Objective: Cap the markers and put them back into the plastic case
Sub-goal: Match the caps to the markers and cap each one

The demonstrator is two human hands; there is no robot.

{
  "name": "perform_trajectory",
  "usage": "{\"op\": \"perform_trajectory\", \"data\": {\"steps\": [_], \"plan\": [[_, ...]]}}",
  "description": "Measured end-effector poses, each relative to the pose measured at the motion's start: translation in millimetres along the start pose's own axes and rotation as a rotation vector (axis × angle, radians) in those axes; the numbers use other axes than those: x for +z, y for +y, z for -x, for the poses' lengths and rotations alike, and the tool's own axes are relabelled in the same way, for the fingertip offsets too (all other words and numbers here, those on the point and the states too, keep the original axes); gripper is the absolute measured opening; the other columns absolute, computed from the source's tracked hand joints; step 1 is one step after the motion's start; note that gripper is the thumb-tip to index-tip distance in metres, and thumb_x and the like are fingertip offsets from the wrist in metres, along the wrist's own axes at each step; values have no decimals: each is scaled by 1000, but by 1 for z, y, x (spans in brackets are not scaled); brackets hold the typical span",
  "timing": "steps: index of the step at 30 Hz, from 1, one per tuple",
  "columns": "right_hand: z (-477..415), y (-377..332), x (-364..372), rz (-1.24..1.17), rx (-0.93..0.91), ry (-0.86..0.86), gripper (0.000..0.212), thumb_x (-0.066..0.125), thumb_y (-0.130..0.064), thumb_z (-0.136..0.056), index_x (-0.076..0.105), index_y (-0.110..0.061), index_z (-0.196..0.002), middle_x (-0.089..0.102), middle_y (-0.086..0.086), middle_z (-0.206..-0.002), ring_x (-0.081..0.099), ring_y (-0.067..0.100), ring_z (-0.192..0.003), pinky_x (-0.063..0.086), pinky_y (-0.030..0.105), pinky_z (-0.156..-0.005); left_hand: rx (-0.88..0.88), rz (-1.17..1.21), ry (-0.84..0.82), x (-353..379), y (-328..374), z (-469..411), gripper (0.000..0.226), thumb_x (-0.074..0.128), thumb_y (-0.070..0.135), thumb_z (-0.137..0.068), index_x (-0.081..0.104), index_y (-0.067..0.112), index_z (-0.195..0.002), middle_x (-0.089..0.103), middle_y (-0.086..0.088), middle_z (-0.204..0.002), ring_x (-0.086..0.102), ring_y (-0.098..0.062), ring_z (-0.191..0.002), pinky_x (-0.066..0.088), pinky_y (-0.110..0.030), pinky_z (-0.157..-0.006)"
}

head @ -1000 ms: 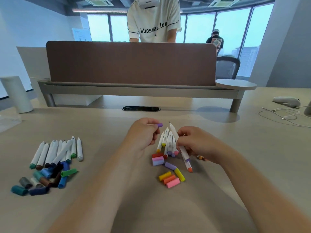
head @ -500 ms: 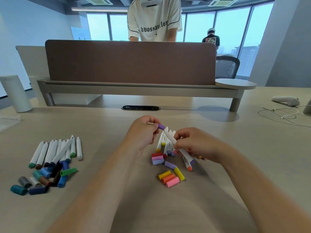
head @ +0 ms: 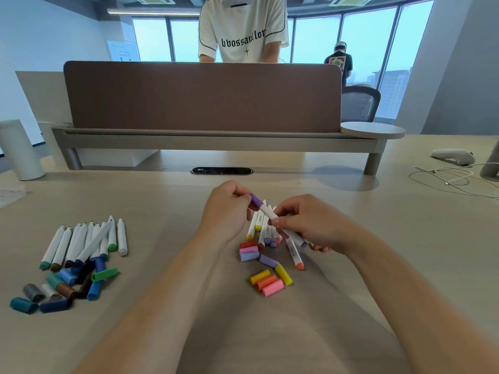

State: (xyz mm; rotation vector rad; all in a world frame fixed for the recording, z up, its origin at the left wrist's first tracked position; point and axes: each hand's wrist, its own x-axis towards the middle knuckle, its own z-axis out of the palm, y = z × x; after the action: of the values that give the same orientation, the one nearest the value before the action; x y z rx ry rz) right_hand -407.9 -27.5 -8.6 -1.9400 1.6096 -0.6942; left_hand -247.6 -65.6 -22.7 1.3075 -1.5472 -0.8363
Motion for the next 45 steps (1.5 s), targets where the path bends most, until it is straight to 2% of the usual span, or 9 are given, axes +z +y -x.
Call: {"op": "perform_trajectory", "data": {"steps": [4, 8, 13, 18, 24, 31, 35, 39, 45], "plan": [[-4, 1, -3, -15, 12, 84, 14, 59, -24, -97, 71, -16, -100, 63, 0, -77, 53, 8, -62, 42, 14, -53, -19, 101, -60, 2, 6, 2, 25, 45, 9, -98, 61, 21, -113, 68, -3, -100, 62, -17, -76, 48, -26, -60], [-16, 17, -3, 127, 163, 239, 15, 62, -26, -91, 68, -19, -80, 66, 3, -73, 59, 12, -56, 42, 18, -47, 28, -43, -144, 11, 7, 8, 41, 50, 19, -98, 49, 39, -134, 64, 6, -106, 63, -11, -82, 51, -24, -67], [-22, 30, 2, 283, 383, 236, 17, 62, -24, -88, 67, -10, -79, 60, 4, -58, 58, 17, -49, 50, 28, -54, 23, -63, -133, 14, 6, 8, 19, 49, 18, -97, 63, 29, -105, 67, 5, -96, 59, -10, -78, 46, -25, -65], [-25, 29, 8, 411, 457, 219, 29, 56, -26, -94, 51, -13, -69, 51, 3, -61, 49, 13, -47, 35, 22, -45, 19, -90, -118, 15, 5, 7, 20, 48, 18, -98, 66, 27, -100, 66, 5, -90, 58, -10, -74, 47, -23, -61], [-29, 24, 15, 334, 371, 304, 24, 53, -32, -98, 53, -16, -79, 52, 2, -74, 49, 12, -56, 30, 21, -40, 27, -110, -99, 13, 4, 6, 21, 48, 16, -97, 66, 27, -95, 66, 7, -88, 56, -7, -72, 43, -22, -62], [-33, 6, 32, 413, 312, 205, 25, 61, -29, -89, 46, -21, -71, 51, 0, -73, 54, 18, -71, 35, 27, -55, 19, -178, -61, 5, 3, 3, 21, 50, 15, -94, 70, 15, -90, 67, -3, -86, 56, -13, -71, 45, -26, -61], [-29, -3, 29, 436, 314, 145, 26, 61, -23, -89, 49, -18, -67, 50, -2, -64, 49, 11, -59, 35, 25, -51, -4, -333, -32, -6, -2, -5, 17, 54, 12, -88, 70, 14, -85, 66, 1, -82, 59, -10, -76, 44, -21, -59], [-25, -12, 29, 509, 309, 68, 15, 63, -25, -91, 59, -11, -96, 47, -1, -72, 55, 18, -79, 47, 30, -74, -20, -493, -97, -9, -4, -8, 11, 60, 14, -89, 71, 15, -89, 68, -1, -90, 61, -16, -83, 43, -20, -59], [-25, -11, 33, 550, 261, 89, 29, 64, -23, -90, 62, -9, -115, 46, 0, -77, 50, 19, -84, 49, 32, -82, -7, -597, -222, -8, 1, -5, 14, 61, 14, -90, 73, 11, -97, 70, -7, -98, 63, -20, -89, 46, -24, -64]]}}
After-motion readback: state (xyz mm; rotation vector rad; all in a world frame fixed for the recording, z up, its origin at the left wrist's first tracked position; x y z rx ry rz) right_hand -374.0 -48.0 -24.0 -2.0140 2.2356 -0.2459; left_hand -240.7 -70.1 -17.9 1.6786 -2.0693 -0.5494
